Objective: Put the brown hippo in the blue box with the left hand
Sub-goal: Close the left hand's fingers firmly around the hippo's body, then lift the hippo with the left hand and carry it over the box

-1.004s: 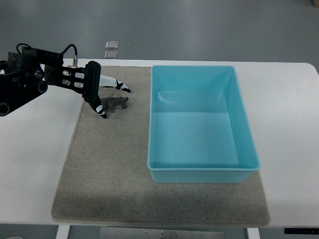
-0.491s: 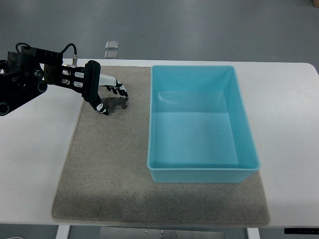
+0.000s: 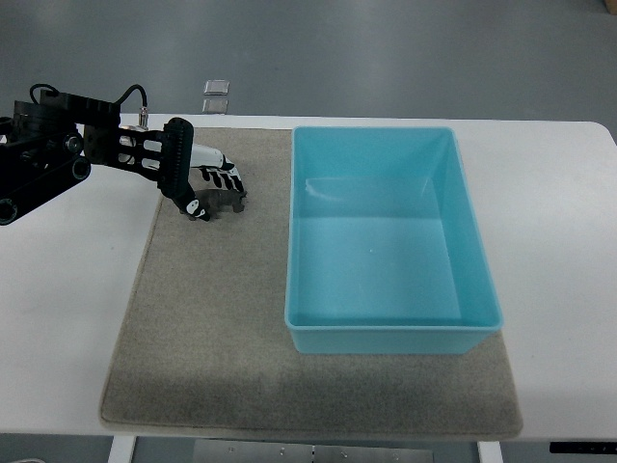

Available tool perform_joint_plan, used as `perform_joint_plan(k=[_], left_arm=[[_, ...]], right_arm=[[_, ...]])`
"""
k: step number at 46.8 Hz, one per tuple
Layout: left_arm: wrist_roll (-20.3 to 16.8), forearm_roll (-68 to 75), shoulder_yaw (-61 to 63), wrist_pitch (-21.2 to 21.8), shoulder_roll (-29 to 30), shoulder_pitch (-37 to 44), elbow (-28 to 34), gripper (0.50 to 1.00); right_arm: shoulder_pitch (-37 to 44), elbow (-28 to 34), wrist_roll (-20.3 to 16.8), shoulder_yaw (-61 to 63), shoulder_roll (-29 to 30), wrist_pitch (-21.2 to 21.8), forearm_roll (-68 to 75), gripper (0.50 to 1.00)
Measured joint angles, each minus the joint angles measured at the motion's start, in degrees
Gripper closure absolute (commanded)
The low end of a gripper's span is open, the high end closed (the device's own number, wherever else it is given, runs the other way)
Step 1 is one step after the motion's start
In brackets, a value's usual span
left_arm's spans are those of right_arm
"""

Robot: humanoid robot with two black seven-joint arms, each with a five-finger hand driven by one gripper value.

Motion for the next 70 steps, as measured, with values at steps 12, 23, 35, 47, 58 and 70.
perform_joint_plan(k=[12, 23, 35, 47, 58, 70], left_arm=[[0.17, 0.08, 0.00, 0.05, 0.08, -0.13, -0.05, 1.000], [0.25, -0.18, -0.02, 0.52, 0.03, -0.25, 0.01, 1.000], [0.26, -0.50, -0.94, 0.99, 0.02, -1.11, -0.05, 1.000], [-0.02, -0.62, -1.18, 5.77, 0.04, -4.41, -0.07, 1.000], [-0.50, -0.88, -1.30, 10.50, -0.59, -7.77, -0.39, 1.000], [-0.63, -0.98, -3.97, 10.70, -2.09, -8.89, -2.26, 1.000]], right_arm=[[0.00, 0.00, 0.00, 0.00, 0.00, 0.00, 0.00, 0.564], [0.00, 0.00, 0.00, 0.00, 0.00, 0.00, 0.00, 0.564], [0.00, 0.00, 0.00, 0.00, 0.00, 0.00, 0.00, 0.564], [0.00, 0.00, 0.00, 0.00, 0.00, 0.00, 0.00, 0.564], [0.00, 0.00, 0.00, 0.00, 0.00, 0.00, 0.00, 0.564], [0.00, 0.00, 0.00, 0.00, 0.00, 0.00, 0.00, 0.564]])
